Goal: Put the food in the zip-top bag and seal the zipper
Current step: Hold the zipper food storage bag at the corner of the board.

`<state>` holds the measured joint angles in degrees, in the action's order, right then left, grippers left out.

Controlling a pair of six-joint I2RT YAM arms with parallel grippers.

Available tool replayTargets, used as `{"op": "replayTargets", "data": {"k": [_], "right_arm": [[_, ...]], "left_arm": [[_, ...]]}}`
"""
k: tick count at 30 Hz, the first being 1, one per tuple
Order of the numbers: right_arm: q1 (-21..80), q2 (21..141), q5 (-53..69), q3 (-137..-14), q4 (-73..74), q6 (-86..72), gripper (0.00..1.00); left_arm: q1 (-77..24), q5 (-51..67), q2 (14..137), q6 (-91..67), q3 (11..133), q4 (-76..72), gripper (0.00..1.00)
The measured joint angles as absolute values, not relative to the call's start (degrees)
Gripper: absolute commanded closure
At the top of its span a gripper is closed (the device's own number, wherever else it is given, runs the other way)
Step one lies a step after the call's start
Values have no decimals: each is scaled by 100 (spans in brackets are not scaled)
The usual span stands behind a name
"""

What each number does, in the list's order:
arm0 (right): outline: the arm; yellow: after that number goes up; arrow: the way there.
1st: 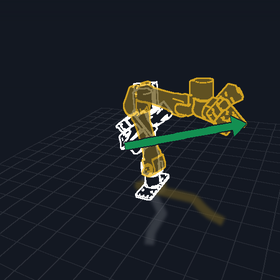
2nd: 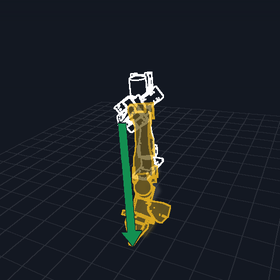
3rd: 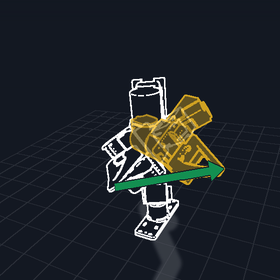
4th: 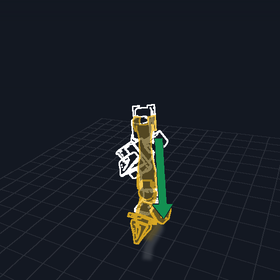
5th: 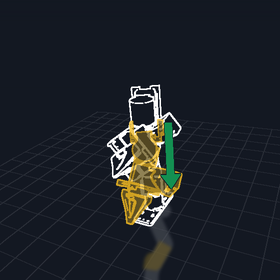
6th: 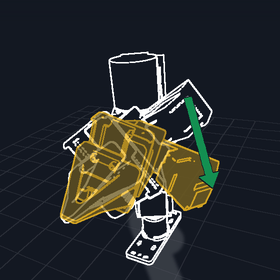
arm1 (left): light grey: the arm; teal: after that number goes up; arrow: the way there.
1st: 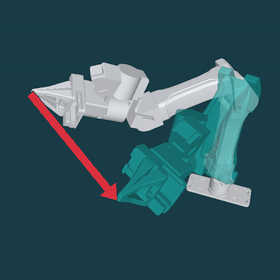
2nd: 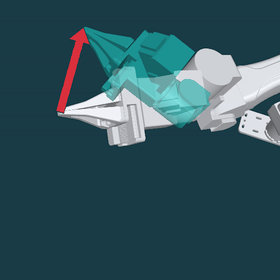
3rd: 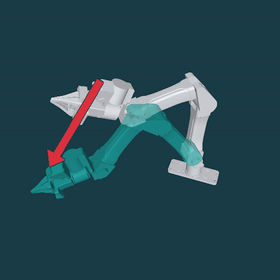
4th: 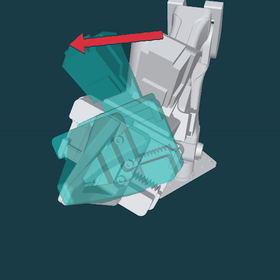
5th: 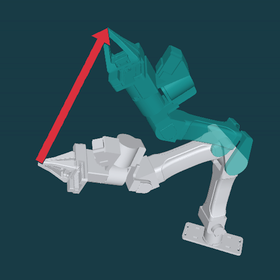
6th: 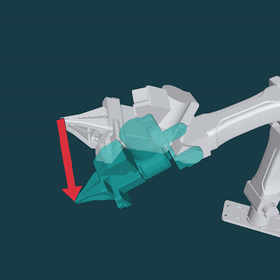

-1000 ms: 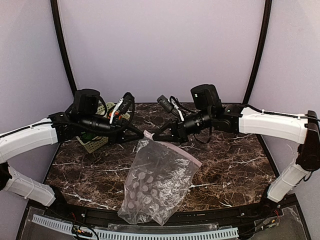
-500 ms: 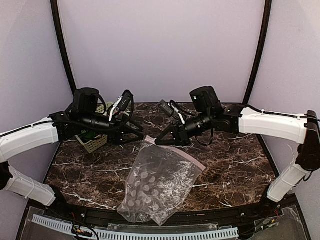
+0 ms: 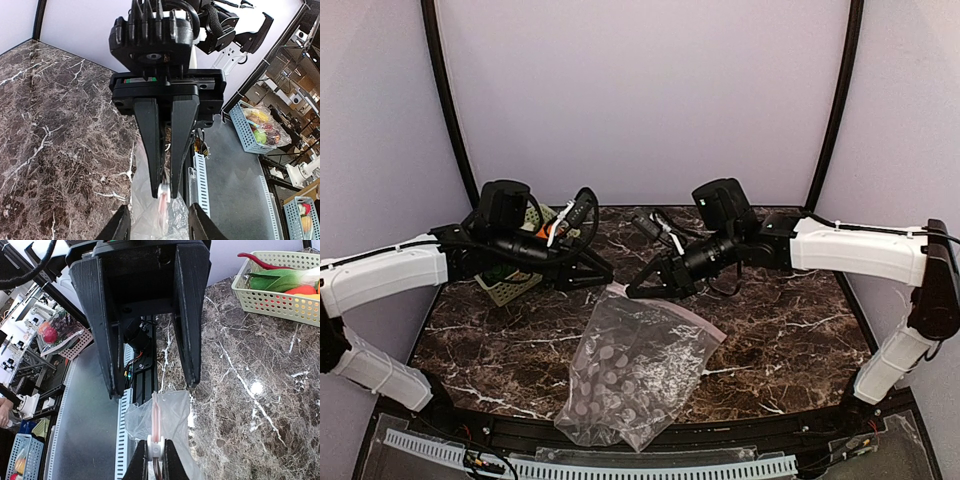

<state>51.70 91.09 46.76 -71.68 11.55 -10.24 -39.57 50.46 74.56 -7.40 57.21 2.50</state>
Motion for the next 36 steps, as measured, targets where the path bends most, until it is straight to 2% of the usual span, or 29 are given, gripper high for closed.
{"op": "replayTargets", "data": {"k": [6,19,29,36], "right_arm": [[5177,9135,4676,-7201,1151,-1041,100],[5177,9139,4672,-7210,1142,-1061,100],[5177,9139,4630,-7210,1146,-1061,100],[5177,9139,4558,-7207,1039,-1061,100]], "left_arm": [[-4016,5131,7596,-797,5723,242,66],[-4045,5172,7655,-816,5723,242,98],[-4051,5133,7638,-784,5723,250,99],[-4091,4696,7452,-633,5723,355,99]]}}
